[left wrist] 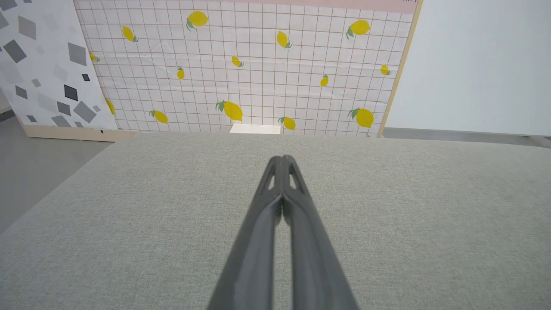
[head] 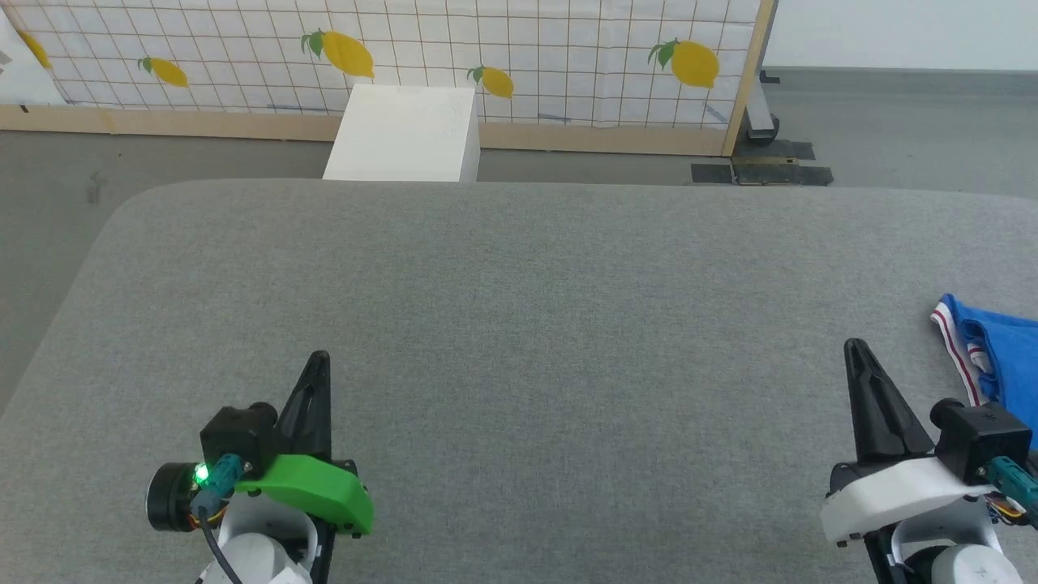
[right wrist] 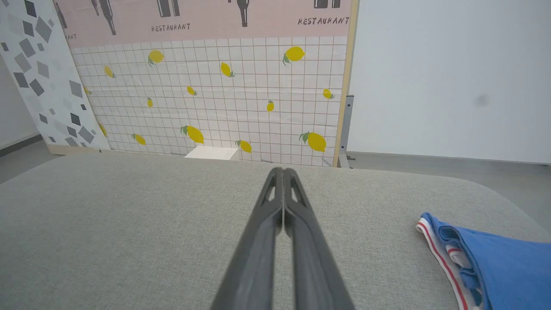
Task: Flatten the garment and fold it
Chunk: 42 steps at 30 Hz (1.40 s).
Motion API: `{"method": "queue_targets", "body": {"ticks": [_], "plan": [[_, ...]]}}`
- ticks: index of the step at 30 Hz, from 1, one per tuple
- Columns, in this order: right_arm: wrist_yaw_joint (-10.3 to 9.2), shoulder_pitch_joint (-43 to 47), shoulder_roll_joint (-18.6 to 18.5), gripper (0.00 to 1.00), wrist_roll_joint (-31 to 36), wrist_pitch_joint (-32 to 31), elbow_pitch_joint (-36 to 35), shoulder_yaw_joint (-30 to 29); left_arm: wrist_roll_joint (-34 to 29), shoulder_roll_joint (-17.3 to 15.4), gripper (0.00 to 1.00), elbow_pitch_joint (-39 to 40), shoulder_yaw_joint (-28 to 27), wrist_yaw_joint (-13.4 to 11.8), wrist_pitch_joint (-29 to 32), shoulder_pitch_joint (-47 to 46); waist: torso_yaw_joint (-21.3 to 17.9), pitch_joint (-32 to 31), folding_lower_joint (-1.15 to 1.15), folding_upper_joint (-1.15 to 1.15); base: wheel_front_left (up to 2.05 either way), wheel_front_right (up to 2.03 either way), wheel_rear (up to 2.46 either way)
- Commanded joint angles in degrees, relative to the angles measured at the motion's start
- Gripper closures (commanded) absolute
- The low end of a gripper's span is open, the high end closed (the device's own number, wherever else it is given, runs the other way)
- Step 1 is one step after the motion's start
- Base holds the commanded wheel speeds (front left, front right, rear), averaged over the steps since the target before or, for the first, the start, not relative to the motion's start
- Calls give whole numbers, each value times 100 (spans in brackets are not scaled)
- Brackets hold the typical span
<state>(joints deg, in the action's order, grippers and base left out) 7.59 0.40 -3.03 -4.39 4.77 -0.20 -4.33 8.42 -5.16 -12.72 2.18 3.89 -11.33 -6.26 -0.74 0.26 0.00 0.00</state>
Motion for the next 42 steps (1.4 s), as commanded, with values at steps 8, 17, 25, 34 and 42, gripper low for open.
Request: {"method": "queue_targets", "body": {"ticks": [8,17,25,34,42], "plan": [[-3,-12,4,100,69,-53,6,48,-130,54,100,139,-44,-77,108,126,7,-2,0,0,0,0,0],[-4,-15,5,100,107,-97,8,87,-203,72,100,255,-62,-109,213,177,13,-5,0,0,0,0,0],[-4,-17,6,100,140,-135,9,122,-267,87,100,357,-77,-137,305,222,19,-7,0,0,0,0,0],[-5,-20,7,100,177,-177,10,160,-338,105,100,470,-95,-168,408,272,26,-9,0,0,0,0,0],[-6,-23,8,100,210,-215,12,195,-402,120,100,572,-110,-196,500,317,32,-12,0,0,0,0,0]]}}
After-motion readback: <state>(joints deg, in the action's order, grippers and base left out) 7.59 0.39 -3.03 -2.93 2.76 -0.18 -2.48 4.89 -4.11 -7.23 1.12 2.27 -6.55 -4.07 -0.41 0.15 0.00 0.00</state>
